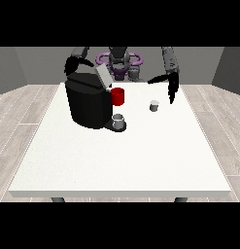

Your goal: Insert the coffee pod into the coffee machine and close the lid

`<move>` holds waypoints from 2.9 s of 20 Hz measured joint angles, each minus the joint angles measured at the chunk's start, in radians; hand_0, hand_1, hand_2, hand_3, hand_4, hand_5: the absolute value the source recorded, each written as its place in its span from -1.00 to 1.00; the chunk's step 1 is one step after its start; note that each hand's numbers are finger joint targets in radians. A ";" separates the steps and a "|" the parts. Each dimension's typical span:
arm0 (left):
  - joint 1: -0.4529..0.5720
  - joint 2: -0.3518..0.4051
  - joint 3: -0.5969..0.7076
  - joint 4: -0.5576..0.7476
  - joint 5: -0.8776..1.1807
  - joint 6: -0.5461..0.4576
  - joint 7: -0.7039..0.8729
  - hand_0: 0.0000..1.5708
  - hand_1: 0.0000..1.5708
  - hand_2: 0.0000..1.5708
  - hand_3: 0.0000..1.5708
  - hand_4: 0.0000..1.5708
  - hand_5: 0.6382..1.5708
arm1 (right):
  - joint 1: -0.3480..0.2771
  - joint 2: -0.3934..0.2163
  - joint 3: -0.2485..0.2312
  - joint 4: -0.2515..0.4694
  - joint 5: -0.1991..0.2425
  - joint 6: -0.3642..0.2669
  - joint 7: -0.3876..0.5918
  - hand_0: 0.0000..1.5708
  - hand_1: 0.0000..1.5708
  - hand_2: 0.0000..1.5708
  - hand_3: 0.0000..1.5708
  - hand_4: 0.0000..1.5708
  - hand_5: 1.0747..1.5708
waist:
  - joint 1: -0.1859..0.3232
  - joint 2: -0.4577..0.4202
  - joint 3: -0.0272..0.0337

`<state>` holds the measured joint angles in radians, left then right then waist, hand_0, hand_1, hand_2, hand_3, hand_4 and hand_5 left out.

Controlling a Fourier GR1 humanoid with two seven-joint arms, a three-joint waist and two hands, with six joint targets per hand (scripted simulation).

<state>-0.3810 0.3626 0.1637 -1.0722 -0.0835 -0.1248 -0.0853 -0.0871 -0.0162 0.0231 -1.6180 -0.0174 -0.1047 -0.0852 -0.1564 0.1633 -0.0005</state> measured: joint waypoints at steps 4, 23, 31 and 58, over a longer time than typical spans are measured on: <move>-0.033 0.002 -0.013 0.081 -0.044 0.009 -0.022 -1.00 -1.00 -1.00 -1.00 -1.00 1.00 | -0.032 -0.015 -0.024 0.036 -0.002 0.001 0.009 -1.00 -1.00 -1.00 -1.00 -0.54 1.00 | 0.011 0.020 0.0003; -0.161 0.018 -0.107 0.332 -0.280 0.078 -0.053 -0.28 -0.28 -0.11 -0.47 -1.00 1.00 | -0.130 -0.027 -0.057 0.194 0.035 -0.044 0.035 -1.00 -1.00 -1.00 -1.00 -0.51 1.00 | 0.023 0.040 0.0003; -0.177 0.024 -0.131 0.414 -0.382 0.165 -0.121 -0.08 -0.08 0.10 -0.17 -0.71 1.00 | -0.125 -0.012 -0.033 0.181 0.043 -0.061 0.063 -1.00 -1.00 -1.00 -1.00 -0.34 1.00 | 0.010 0.031 0.0004; -0.388 0.034 -0.149 0.468 -0.512 0.150 -0.188 0.58 0.58 0.69 0.67 -0.32 1.00 | -0.145 -0.005 -0.078 0.281 -0.012 -0.051 0.037 -1.00 -1.00 -1.00 -1.00 -0.37 1.00 | 0.010 -0.018 0.0008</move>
<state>-0.7687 0.3964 0.0146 -0.6047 -0.5957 0.0250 -0.2730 -0.2321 -0.0210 -0.0552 -1.3374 -0.0293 -0.1556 -0.0481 -0.1465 0.1454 0.0003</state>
